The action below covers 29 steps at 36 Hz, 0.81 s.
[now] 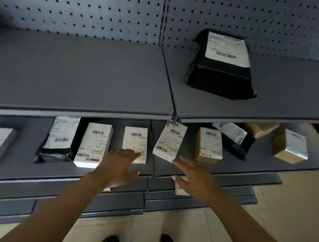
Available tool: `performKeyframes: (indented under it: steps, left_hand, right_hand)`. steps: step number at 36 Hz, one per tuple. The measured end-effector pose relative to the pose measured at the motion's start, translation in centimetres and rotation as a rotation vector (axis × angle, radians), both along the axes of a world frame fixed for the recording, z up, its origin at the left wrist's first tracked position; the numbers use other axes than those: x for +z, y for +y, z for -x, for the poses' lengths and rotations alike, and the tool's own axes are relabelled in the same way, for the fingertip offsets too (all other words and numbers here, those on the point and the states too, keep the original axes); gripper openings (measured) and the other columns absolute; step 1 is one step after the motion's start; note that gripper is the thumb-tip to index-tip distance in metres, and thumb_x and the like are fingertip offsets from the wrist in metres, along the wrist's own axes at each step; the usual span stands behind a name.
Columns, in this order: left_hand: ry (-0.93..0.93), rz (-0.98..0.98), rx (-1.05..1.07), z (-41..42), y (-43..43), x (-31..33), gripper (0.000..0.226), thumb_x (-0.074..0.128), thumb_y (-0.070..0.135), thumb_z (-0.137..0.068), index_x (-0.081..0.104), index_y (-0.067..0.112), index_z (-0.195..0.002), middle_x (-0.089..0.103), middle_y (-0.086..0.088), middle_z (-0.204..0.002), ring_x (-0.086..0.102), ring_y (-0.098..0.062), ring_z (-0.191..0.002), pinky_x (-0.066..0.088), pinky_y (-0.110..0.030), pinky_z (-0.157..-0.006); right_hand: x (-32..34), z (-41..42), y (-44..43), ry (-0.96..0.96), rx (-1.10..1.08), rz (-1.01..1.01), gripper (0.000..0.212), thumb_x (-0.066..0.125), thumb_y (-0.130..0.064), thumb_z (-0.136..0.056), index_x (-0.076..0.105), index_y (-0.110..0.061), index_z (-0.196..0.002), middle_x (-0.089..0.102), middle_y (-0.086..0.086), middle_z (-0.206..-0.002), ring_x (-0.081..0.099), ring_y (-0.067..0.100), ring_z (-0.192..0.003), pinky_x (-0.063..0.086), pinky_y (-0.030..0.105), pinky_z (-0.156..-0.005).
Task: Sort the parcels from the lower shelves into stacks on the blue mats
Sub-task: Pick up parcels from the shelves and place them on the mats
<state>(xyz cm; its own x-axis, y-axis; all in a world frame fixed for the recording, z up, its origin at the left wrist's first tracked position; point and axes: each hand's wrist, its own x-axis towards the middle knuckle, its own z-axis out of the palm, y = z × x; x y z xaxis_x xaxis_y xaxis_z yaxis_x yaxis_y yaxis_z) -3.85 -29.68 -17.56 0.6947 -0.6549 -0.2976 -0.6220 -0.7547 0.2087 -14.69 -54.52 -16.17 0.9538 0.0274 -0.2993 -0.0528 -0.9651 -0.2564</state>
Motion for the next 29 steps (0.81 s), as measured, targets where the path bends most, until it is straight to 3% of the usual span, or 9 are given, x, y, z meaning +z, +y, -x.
performKeyframes:
  steps: [4,9,18,24,29]
  left_hand:
    - [-0.016,-0.058,0.119,1.3,-1.7,-0.4,0.073,0.040,0.064,-0.088,0.022,0.030,-0.150,0.030,0.001,-0.155,0.028,-0.021,-0.141,0.021,-0.038,-0.116]
    - [-0.010,-0.085,0.237,2.4,-3.5,-0.8,0.071,0.047,0.058,-0.090,0.023,0.028,-0.150,0.029,0.001,-0.155,0.028,-0.022,-0.140,0.024,-0.040,-0.115]
    - [0.030,-0.132,0.360,1.9,-5.0,-4.7,0.075,0.048,0.060,-0.089,0.021,0.026,-0.150,0.028,-0.001,-0.155,0.029,-0.025,-0.140,0.026,-0.045,-0.114]
    - [0.013,-0.186,0.354,0.8,-5.7,-7.9,0.081,0.046,0.060,-0.091,0.007,0.025,-0.153,0.010,-0.002,-0.161,0.012,-0.025,-0.146,0.015,-0.047,-0.118]
    - [0.000,-0.191,0.353,1.0,-5.8,-11.1,0.087,0.042,0.064,-0.090,-0.004,0.024,-0.153,-0.002,0.000,-0.162,-0.003,-0.023,-0.148,0.005,-0.050,-0.119]
  right_hand:
    - [-0.5,-1.6,-3.3,0.029,0.148,0.050,0.057,0.043,-0.048,-0.097,0.027,-0.029,-0.149,0.025,-0.004,-0.155,0.028,0.021,-0.138,0.027,0.030,-0.108]
    - [-1.0,-3.9,-6.1,0.047,0.228,0.048,0.058,0.043,-0.047,-0.097,0.026,-0.027,-0.149,0.024,-0.003,-0.155,0.025,0.019,-0.139,0.031,0.033,-0.108]
    - [-5.0,-7.4,-5.3,0.072,0.356,0.094,0.062,0.045,-0.045,-0.096,0.024,-0.021,-0.149,0.027,0.003,-0.153,0.022,0.024,-0.141,0.030,0.042,-0.111]
    - [-9.5,-8.7,-4.7,0.093,0.396,0.187,0.071,0.042,-0.048,-0.097,0.006,-0.024,-0.153,0.001,0.001,-0.161,-0.003,0.024,-0.147,0.008,0.045,-0.117]
    - [-11.8,-8.0,-5.1,0.038,0.381,0.176,0.075,0.044,-0.045,-0.097,0.000,-0.023,-0.153,-0.005,-0.001,-0.161,-0.009,0.022,-0.147,0.011,0.044,-0.118]
